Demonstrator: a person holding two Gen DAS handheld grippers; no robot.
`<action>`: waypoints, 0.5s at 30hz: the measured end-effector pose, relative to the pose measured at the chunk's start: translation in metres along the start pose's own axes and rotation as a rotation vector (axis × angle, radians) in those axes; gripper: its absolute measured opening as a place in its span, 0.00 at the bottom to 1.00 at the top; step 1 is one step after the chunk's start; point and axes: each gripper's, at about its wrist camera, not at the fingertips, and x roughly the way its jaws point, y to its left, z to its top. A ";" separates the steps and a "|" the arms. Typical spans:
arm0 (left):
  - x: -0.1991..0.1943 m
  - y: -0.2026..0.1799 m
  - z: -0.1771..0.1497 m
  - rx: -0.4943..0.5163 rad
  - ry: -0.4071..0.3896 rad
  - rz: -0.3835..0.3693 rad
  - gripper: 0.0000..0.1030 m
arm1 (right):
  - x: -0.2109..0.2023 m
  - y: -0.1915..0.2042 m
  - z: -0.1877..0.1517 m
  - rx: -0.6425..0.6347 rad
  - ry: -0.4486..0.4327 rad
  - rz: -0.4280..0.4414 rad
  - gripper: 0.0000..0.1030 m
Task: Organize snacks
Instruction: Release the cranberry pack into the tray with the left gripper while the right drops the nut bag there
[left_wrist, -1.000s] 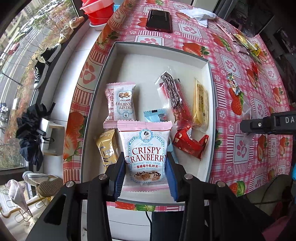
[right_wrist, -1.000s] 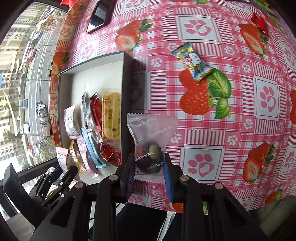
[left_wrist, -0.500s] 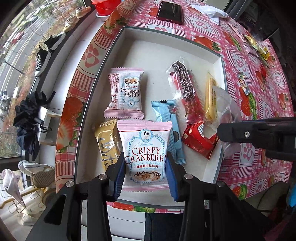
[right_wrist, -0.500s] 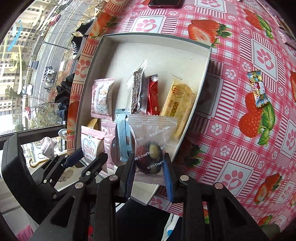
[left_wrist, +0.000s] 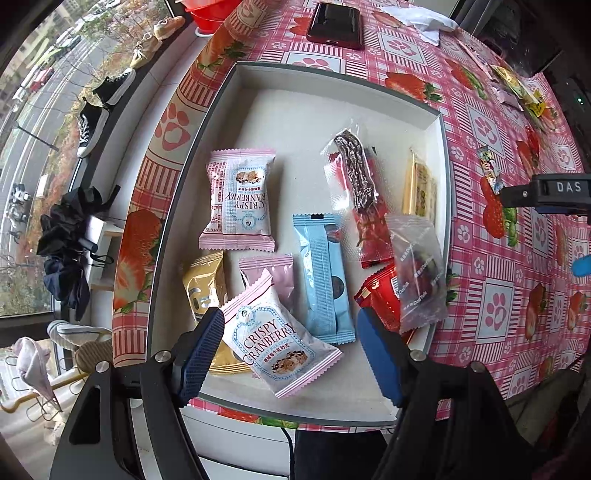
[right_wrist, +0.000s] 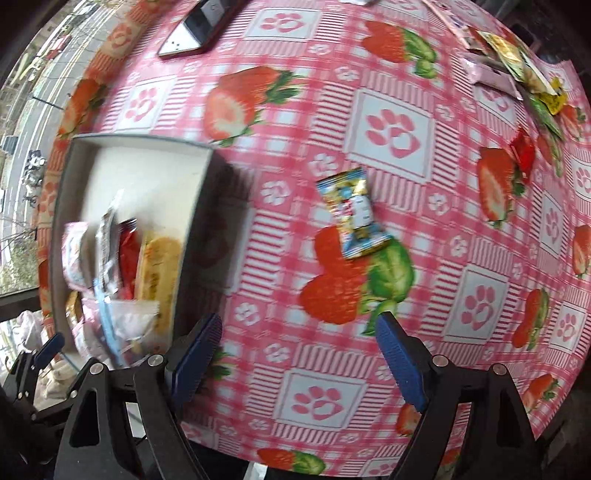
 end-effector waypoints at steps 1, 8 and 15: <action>-0.003 -0.005 0.001 0.001 -0.004 0.004 0.75 | 0.005 -0.011 0.006 0.018 0.002 -0.012 0.84; -0.007 -0.041 0.006 -0.012 0.027 0.037 0.76 | 0.040 -0.033 0.046 -0.054 0.026 0.022 0.84; -0.007 -0.084 0.010 0.003 0.049 0.046 0.76 | 0.002 -0.135 0.089 0.089 -0.204 -0.395 0.85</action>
